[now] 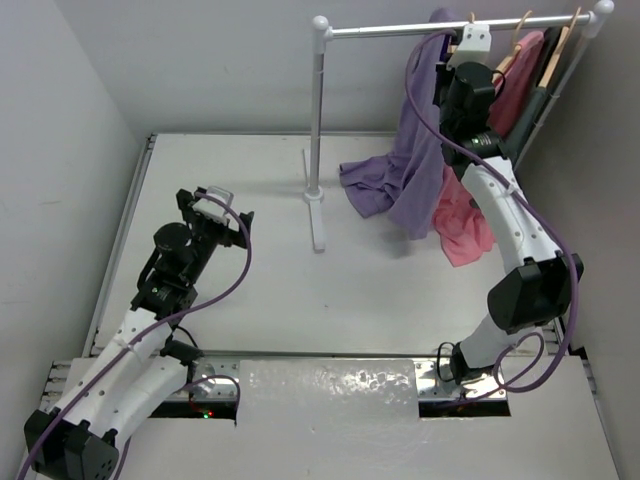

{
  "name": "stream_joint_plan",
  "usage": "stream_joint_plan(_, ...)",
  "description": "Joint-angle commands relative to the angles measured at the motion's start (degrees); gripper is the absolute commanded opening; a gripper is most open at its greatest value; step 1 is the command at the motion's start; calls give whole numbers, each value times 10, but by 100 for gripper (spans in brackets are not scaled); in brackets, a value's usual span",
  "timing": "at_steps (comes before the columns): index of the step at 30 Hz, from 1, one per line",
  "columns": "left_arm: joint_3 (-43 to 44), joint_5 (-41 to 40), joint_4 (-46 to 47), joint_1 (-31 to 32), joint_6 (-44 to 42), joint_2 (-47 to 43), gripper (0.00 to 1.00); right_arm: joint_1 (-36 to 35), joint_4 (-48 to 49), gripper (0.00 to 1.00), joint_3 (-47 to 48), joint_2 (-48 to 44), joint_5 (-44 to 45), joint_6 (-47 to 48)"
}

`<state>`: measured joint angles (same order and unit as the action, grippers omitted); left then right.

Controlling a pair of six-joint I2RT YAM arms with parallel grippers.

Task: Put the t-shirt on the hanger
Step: Place the hanger at the clothesline, then reset both arms

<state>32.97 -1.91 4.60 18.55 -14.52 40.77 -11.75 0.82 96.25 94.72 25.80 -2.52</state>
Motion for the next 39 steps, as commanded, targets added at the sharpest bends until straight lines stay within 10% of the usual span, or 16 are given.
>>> stream_joint_plan(1, -3, 4, 36, -8, -1, -1, 100, 1, 6, 1, -18, -24, -22, -15)
stream_joint_plan(3, -4, 7, 38, -8, 0, 4, 100, 1, 4, 8, -28, -33, -29, -14)
stream_joint_plan(6, -3, 11, 39, -8, 4, 4, 100, 2, 10, 45, -52, -64, -38, -13)
stream_joint_plan(12, 1, 16, 35, -8, 7, 5, 100, 1, -6, 73, -78, -103, -61, -13)
stream_joint_plan(14, 2, 16, 32, -8, 9, 5, 100, 1, -24, 99, -83, -129, -65, -13)
stream_joint_plan(21, -20, 3, 23, -18, 16, 4, 100, 1, -19, 99, -213, -284, -144, -22)
stream_joint_plan(29, -104, -134, 22, -68, 61, -15, 100, -2, 53, 99, -454, -428, -503, -184)
stream_joint_plan(39, -129, -180, 9, -133, 116, -14, 100, -18, 3, 99, -722, -437, -448, -198)
